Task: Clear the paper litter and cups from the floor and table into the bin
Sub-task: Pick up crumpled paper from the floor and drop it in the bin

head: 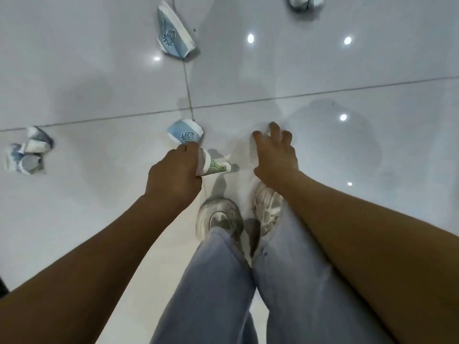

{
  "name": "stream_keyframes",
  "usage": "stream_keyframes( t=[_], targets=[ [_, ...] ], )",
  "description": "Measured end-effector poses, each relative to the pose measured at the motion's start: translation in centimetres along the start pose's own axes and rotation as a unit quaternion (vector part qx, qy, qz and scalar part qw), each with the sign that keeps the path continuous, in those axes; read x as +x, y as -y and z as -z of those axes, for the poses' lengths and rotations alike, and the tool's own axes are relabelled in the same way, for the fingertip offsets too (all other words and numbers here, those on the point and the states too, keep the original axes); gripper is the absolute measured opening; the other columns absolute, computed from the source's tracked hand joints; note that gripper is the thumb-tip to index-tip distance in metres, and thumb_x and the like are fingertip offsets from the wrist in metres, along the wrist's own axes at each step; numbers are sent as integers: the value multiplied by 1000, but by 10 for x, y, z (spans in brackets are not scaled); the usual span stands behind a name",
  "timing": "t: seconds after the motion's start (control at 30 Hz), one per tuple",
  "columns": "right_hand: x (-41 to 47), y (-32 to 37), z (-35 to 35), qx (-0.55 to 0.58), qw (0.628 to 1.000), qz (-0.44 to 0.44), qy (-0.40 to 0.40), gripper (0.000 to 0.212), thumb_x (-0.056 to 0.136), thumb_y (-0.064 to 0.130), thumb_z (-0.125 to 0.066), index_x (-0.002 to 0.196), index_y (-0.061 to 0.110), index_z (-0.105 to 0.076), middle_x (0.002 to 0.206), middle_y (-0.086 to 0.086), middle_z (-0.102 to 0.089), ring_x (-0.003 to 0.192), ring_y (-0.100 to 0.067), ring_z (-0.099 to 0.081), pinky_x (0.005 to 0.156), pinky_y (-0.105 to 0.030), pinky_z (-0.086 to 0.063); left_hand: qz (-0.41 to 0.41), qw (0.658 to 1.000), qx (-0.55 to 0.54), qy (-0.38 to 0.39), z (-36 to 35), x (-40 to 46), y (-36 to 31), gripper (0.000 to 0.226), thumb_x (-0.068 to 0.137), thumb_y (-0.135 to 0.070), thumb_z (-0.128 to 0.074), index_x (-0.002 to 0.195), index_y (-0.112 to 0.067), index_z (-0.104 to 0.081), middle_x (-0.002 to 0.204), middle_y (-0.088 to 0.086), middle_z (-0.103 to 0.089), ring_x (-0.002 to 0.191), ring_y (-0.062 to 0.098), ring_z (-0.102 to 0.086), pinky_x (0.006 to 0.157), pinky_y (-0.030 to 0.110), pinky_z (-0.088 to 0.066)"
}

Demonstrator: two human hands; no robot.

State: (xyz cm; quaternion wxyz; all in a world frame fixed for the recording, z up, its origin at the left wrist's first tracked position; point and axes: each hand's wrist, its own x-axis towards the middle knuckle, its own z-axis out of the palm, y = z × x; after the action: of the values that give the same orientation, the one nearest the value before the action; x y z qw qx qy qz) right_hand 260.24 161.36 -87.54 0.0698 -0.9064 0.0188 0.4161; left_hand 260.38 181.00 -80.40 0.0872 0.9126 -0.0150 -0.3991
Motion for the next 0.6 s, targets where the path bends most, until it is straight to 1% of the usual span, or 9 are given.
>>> stream_keyframes(
  t=[0.07, 0.1, 0.17, 0.2, 0.3, 0.4, 0.47, 0.53, 0.6],
  targets=[
    [1, -2, -9, -7, 1000, 0, -31, 64, 77, 0, -65, 132, 18, -38, 148, -15, -19, 129, -40, -28, 85, -41, -50, 0, 1000, 2, 8, -9, 3, 3, 45, 83, -17, -55, 126, -14, -40, 111, 4, -53, 98, 27, -53, 64, 33, -38],
    [1, -3, -10, 1, 999, 2, -44, 58, 78, 0, -65, 130, 16, -42, 146, -15, -23, 128, -39, -30, 80, -40, -52, -2, 1000, -1, 8, -12, 3, 3, 45, 83, -18, -55, 126, -15, -40, 111, 4, -53, 99, 27, -53, 64, 34, -39],
    [-2, -7, -8, 27, 998, 5, -48, 46, 81, 4, -65, 124, 12, -49, 141, -13, -30, 124, -36, -33, 71, -40, -52, 1, 1000, -11, 6, -13, 2, 3, 44, 83, -18, -56, 124, -15, -41, 111, 4, -54, 99, 27, -53, 65, 34, -40],
    [-5, -8, -4, 38, 999, 5, -39, 42, 83, 5, -64, 122, 11, -50, 140, -12, -32, 123, -34, -34, 69, -39, -51, 3, 1000, -15, 5, -11, 1, 2, 44, 84, -19, -56, 125, -15, -41, 111, 4, -54, 99, 27, -54, 66, 34, -41],
    [-20, -6, 12, 56, 998, 10, -21, 41, 85, 8, -63, 123, 13, -49, 137, -8, -33, 122, -29, -34, 73, -36, -50, 5, 1000, -27, 2, 3, -8, -5, 47, 84, -19, -57, 128, -15, -40, 113, 4, -54, 100, 26, -53, 66, 34, -41],
    [-50, 9, 43, 77, 996, 38, -21, 44, 85, 7, -62, 126, 15, -48, 138, -6, -33, 123, -27, -34, 71, -31, -46, 2, 999, -46, -9, 31, -28, -18, 46, 83, -17, -57, 127, -15, -41, 115, 4, -54, 98, 26, -53, 65, 34, -40],
    [-78, 22, 71, 74, 995, 60, -33, 45, 86, 8, -62, 128, 16, -47, 140, -6, -33, 125, -26, -34, 74, -32, -50, -4, 998, -55, -22, 58, -50, -28, 44, 84, -16, -57, 125, -15, -42, 113, 3, -54, 97, 25, -52, 64, 32, -38],
    [-108, 37, 104, 66, 993, 80, -46, 46, 87, 9, -61, 130, 17, -47, 143, -6, -33, 126, -26, -35, 78, -35, -52, -14, 997, -61, -35, 90, -76, -38, 40, 84, -15, -56, 121, -15, -43, 110, 3, -54, 95, 24, -52, 62, 31, -36],
    [-138, 49, 139, 78, 992, 86, -49, 42, 87, 9, -59, 127, 16, -49, 143, -6, -33, 125, -25, -35, 78, -35, -53, -17, 996, -75, -43, 123, -102, -48, 32, 83, -12, -56, 113, -14, -44, 105, 4, -53, 90, 23, -51, 61, 31, -36]
  ],
)
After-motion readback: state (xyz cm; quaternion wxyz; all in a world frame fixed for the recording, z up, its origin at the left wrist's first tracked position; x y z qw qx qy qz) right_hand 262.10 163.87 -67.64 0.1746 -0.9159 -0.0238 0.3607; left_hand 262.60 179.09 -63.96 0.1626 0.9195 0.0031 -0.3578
